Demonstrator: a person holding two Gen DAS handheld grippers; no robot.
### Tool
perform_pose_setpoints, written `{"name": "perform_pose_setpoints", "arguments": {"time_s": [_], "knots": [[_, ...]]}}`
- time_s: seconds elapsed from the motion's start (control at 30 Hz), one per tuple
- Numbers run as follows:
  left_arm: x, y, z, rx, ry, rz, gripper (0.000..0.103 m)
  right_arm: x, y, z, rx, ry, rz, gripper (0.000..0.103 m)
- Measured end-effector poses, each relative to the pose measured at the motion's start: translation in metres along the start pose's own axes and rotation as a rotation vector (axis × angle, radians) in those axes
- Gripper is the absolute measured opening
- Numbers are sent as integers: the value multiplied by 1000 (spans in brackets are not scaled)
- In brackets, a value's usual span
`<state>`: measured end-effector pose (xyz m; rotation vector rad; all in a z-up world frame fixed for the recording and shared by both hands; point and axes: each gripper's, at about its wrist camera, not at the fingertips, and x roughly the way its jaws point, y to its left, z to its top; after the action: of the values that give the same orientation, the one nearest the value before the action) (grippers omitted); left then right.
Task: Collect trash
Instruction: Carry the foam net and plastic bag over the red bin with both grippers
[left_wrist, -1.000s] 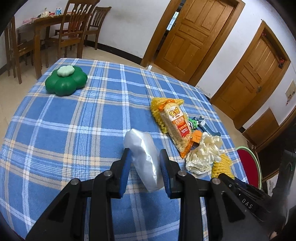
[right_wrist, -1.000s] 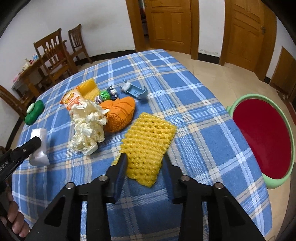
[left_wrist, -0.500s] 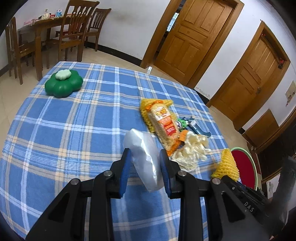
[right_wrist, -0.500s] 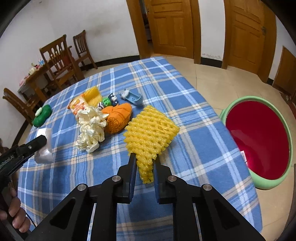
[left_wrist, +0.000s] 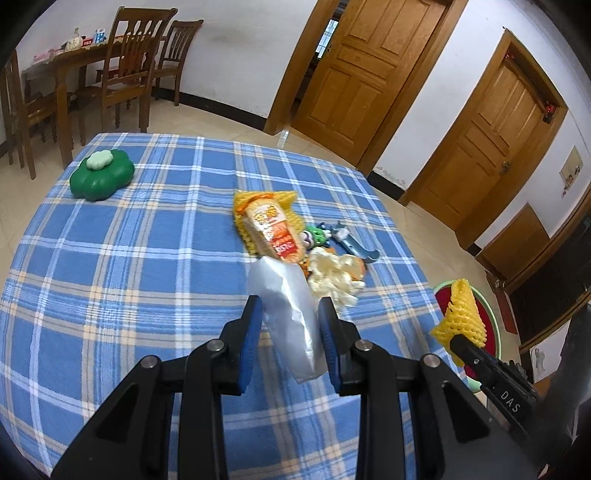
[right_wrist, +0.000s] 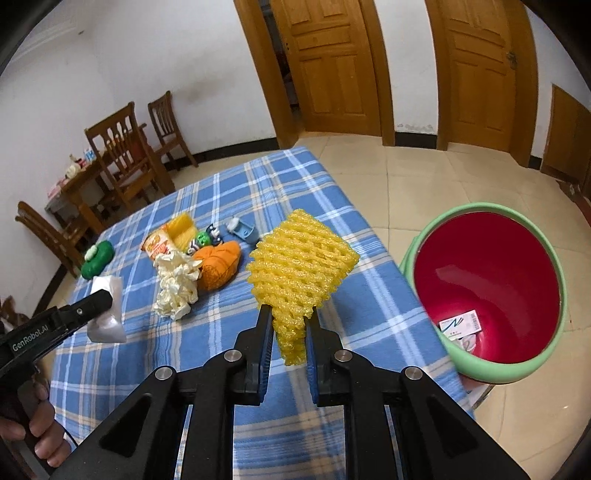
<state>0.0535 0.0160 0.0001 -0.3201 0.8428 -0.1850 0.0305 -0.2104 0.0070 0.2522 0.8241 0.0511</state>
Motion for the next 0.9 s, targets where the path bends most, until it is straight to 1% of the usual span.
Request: {"name": "perform_pose_setpoints", "arguments": {"time_s": [0.33,0.57,0.9], "knots": [[-4,-27,-1,30,5,-37,32,-25,-24,1,29,-60,2,16],[-7,-48,5,61,-4,-61,32,-37,-45,2,64,-95,-18,16],[2,-85,10,113,7,-97,32,-46,-79,3,119,-132,-51,16]]}}
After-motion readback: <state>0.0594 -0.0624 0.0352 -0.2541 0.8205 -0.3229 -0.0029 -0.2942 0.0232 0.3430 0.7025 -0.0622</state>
